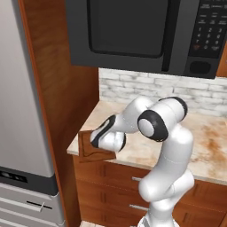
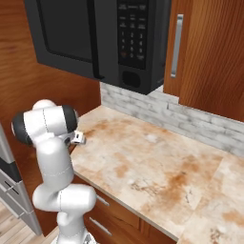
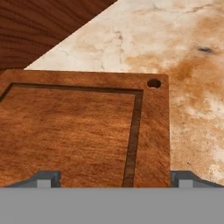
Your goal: Move the cutting board and knife to the sink. Then move spray from the cabinet to the counter.
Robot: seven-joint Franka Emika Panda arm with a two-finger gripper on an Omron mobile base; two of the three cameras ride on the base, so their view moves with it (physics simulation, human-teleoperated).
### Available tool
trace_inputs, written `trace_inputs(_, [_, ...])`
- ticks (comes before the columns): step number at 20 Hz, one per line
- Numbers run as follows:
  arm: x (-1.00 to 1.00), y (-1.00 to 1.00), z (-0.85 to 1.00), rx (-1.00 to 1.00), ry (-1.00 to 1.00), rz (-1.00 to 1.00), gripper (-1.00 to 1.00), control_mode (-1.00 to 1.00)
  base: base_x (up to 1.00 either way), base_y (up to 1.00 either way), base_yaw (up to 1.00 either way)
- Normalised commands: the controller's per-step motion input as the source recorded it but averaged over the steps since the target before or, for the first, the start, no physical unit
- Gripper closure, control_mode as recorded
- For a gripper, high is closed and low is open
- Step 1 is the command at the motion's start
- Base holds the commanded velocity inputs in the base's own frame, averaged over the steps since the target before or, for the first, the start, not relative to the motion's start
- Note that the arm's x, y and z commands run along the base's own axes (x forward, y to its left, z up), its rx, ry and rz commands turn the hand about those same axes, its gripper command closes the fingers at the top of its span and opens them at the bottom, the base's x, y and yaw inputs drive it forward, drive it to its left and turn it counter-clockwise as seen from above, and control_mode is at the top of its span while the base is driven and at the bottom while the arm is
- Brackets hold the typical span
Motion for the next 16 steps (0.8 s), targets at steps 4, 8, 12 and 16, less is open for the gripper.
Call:
trace_inputs(4, [-0.69, 0.55, -0.30, 0.00, 0.08, 0.11, -1.00, -1.00, 0.00, 0.00, 0.00])
trace_inputs(8, [0.27, -0.02, 0.00, 0.01, 0.06, 0.00, -1.00, -1.00, 0.00, 0.00, 0.00])
trace_inputs(12, [0.32, -0.07, -0.02, 0.01, 0.04, 0.00, -1.00, -1.00, 0.00, 0.00, 0.00])
trace_inputs(16, [-0.20, -0.01, 0.54, 0.05, -0.01, 0.00, -1.00, -1.00, 0.00, 0.00, 0.00])
